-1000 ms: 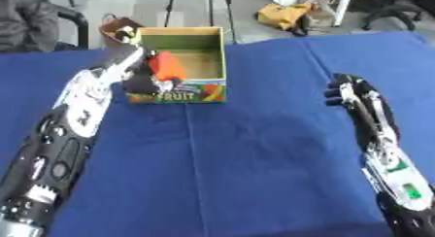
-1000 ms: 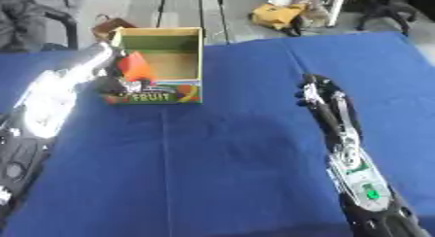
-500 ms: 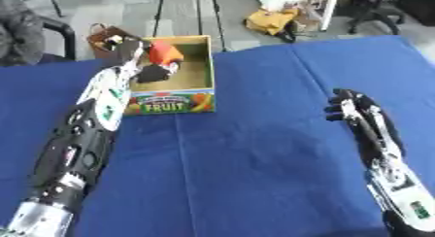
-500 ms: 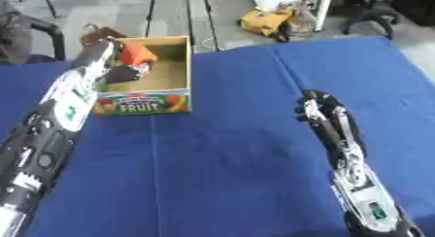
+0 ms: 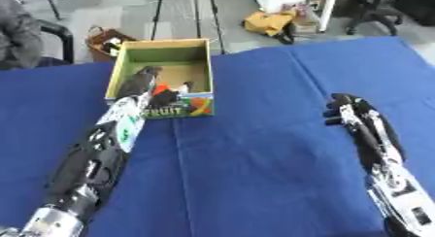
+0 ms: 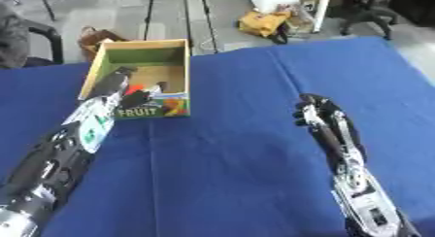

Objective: Pick up objects on the table and place them in the box.

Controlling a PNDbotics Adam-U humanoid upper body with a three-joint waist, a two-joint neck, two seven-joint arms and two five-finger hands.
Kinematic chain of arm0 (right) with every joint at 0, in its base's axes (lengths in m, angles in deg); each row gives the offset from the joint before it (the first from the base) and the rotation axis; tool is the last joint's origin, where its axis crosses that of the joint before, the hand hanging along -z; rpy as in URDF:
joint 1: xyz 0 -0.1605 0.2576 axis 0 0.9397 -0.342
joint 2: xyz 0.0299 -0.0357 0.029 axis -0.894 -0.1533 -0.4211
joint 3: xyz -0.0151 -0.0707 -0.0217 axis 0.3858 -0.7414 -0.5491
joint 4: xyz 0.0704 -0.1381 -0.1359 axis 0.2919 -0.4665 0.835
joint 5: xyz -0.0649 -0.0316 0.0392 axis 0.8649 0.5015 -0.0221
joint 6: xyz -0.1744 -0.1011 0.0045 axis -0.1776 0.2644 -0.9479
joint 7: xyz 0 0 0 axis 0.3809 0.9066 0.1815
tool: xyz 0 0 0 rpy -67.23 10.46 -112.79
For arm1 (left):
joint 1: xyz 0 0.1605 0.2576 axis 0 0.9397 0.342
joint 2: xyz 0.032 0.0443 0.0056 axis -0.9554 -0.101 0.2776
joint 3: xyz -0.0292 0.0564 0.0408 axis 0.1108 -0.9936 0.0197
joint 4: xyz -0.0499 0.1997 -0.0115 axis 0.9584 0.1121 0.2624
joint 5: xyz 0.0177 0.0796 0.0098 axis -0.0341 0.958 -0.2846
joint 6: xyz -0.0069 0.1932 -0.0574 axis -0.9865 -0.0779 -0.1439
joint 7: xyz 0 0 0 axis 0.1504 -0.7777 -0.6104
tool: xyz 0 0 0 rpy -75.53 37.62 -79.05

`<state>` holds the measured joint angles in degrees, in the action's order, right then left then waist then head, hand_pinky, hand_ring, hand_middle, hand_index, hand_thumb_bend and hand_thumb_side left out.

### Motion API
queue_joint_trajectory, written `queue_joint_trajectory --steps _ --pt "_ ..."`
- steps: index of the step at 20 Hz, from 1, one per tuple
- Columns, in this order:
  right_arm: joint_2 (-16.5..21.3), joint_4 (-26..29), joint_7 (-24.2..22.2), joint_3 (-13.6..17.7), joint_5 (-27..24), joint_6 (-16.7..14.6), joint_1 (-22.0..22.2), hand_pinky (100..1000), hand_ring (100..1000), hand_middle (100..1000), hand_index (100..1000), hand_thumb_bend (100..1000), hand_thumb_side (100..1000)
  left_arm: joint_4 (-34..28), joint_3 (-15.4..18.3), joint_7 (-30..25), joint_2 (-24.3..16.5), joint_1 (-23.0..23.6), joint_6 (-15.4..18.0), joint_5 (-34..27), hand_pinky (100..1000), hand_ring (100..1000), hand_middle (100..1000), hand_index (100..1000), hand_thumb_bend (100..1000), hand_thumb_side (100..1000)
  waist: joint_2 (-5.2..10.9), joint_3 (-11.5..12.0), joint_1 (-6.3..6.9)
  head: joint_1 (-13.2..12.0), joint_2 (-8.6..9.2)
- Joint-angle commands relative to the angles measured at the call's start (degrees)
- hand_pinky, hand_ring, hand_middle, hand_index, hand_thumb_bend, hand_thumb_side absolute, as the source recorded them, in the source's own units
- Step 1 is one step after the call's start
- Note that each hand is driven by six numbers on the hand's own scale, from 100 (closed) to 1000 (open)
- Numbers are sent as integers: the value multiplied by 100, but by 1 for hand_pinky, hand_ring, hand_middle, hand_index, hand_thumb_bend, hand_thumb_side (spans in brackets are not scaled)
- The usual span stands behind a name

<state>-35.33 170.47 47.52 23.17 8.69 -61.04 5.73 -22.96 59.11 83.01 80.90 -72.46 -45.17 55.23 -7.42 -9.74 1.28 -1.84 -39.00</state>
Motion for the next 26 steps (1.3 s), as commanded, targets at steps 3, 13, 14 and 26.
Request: queue_joint_trajectory --steps 3,13,14,26 --pt "22 18 10 47 17 -9 -29 600 624 607 764 100 644 -500 78 356 -131 -20 322 -392 871 1000 1000 983 473 1000 119 119 -49 59 8" --pt "9 -5 83 135 17 -34 34 600 624 607 765 100 644 -1997 95 1281 -117 590 1197 -1316 651 791 778 786 444 1000 147 600 -85 262 -38" --pt "18 2 92 147 19 -39 30 601 625 607 765 100 644 -2131 93 1363 -53 711 1270 -1398 650 793 781 786 456 1000 138 660 -80 281 -34" --pt "80 112 145 231 22 -85 36 604 632 613 771 100 650 -3769 -324 1561 48 2337 1995 -2406 671 845 842 825 518 1000 92 929 -36 322 -27"
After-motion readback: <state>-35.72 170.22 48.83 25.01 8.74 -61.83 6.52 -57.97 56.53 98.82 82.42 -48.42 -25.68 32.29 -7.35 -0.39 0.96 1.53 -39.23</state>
